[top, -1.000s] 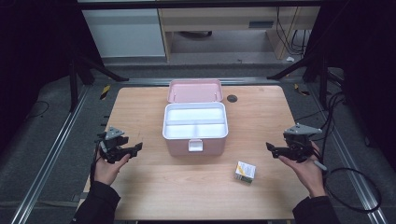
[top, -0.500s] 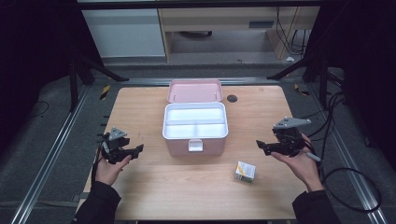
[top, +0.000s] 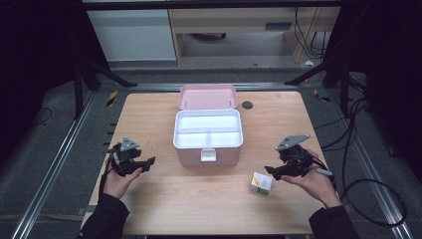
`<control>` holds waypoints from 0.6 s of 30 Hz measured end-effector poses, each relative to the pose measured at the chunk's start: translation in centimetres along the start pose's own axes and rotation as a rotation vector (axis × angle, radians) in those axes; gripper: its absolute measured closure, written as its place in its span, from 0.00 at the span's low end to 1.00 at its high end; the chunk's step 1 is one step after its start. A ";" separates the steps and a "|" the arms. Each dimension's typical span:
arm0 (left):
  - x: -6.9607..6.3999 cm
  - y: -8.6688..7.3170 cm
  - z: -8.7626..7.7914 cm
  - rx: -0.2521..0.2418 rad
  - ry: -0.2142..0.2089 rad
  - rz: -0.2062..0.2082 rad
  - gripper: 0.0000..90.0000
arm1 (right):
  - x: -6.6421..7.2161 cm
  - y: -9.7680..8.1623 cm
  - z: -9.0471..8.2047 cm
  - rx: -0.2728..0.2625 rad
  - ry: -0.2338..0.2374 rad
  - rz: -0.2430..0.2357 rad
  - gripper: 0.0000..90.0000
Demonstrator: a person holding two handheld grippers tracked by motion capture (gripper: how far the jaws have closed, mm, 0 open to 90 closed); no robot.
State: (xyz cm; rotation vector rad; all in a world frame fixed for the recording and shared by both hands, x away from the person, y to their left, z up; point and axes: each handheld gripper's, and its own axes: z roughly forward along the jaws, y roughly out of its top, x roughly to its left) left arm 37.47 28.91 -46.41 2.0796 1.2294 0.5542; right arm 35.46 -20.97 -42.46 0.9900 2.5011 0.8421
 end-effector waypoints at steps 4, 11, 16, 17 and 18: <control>-0.1 0.0 0.1 -0.003 -0.007 0.000 0.39 | 0.6 0.0 0.4 0.035 0.026 -0.024 0.29; -0.3 -0.1 0.3 0.010 -0.016 0.014 0.40 | 2.0 0.1 1.0 0.083 0.061 -0.057 0.29; -0.4 -0.1 0.3 0.015 -0.016 0.018 0.40 | 2.9 -0.1 1.7 0.138 0.085 -0.089 0.32; -0.4 -0.1 0.3 0.017 -0.017 0.019 0.40 | 3.0 -0.2 2.0 0.152 0.091 -0.095 0.32; -0.4 -0.1 0.3 0.021 -0.019 0.023 0.40 | 3.1 -0.2 2.1 0.166 0.094 -0.104 0.32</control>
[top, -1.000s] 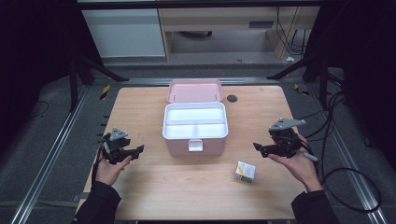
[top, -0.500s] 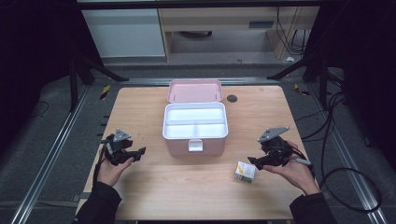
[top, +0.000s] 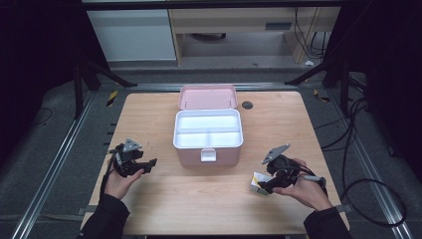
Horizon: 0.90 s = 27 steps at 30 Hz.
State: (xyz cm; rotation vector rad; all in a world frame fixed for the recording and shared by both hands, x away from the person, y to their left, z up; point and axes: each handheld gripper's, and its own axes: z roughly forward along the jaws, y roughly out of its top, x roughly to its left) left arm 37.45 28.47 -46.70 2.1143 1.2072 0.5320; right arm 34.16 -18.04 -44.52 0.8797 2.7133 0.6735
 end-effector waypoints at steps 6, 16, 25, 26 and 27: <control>-0.1 -0.1 0.2 0.009 -0.006 0.002 0.41 | 0.6 0.0 1.2 0.058 0.029 -0.039 0.32; -0.3 -0.1 0.5 0.020 -0.010 0.007 0.41 | 0.6 0.1 3.1 0.126 0.032 -0.081 0.36; -0.4 -0.1 0.7 0.031 -0.013 0.013 0.42 | 0.6 0.3 4.3 0.181 0.031 -0.084 0.42; -0.3 -0.1 0.7 0.036 -0.013 0.019 0.42 | 0.6 0.4 4.4 0.184 0.029 -0.086 0.44; -0.4 -0.1 0.7 0.034 -0.014 0.018 0.42 | 0.6 0.4 4.4 0.190 0.026 -0.089 0.45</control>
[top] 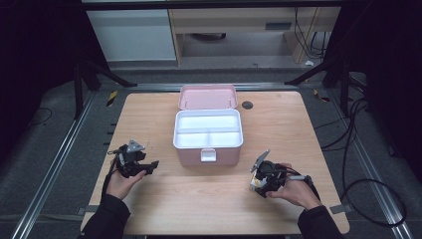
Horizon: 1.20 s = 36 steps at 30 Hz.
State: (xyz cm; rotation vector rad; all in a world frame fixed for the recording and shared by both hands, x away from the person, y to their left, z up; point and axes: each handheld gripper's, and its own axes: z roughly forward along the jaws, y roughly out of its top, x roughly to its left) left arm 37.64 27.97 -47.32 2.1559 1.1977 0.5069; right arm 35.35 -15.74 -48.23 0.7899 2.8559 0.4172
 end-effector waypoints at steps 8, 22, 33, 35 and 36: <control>0.0 0.0 0.0 0.002 -0.001 0.001 0.42 | 0.2 0.6 0.1 0.023 0.006 0.032 0.50; 0.1 0.1 -0.3 -0.011 0.003 -0.007 0.43 | -3.8 -2.9 -2.6 -0.019 -0.106 0.319 0.50; 0.0 0.1 -0.3 -0.016 0.005 -0.015 0.43 | -5.8 -5.7 -1.6 0.022 -0.134 0.420 0.50; 0.0 0.1 -0.4 -0.017 0.005 -0.016 0.43 | -5.9 -5.9 -1.2 0.024 -0.132 0.429 0.50; 0.1 0.1 -0.4 -0.017 0.005 -0.015 0.43 | -5.9 -5.9 -1.2 0.021 -0.131 0.430 0.50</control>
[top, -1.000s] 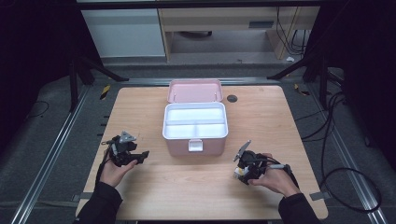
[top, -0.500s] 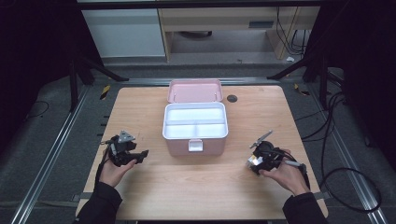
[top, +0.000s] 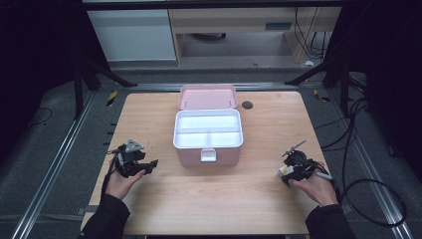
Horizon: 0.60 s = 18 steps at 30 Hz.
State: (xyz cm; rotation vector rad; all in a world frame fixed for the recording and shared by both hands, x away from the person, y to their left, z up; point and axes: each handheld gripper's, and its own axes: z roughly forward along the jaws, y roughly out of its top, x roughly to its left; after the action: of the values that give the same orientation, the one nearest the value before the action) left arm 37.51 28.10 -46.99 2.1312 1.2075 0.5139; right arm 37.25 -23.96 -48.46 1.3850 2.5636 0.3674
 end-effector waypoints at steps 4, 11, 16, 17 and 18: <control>0.0 0.0 0.0 -0.001 -0.001 0.001 0.43 | -0.1 -0.1 0.1 -0.005 0.001 -0.003 0.48; -0.1 0.4 -0.4 -0.021 -0.003 0.007 0.42 | -0.1 0.0 -0.4 -0.099 -0.015 -0.016 0.36; -0.4 1.7 -1.5 -0.066 -0.001 0.014 0.43 | -0.2 0.7 -2.0 -0.251 -0.045 -0.019 0.32; -0.5 2.1 -1.7 -0.077 0.000 0.018 0.43 | -0.2 0.9 -2.5 -0.287 -0.041 -0.014 0.32; -0.6 2.6 -1.9 -0.091 0.001 0.018 0.44 | -0.2 1.1 -3.0 -0.326 -0.037 -0.007 0.32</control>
State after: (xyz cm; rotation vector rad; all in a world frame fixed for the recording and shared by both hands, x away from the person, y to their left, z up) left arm 37.64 27.19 -43.86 2.0669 1.1450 0.5666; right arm 37.36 -23.87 -45.26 1.2497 2.3458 0.7146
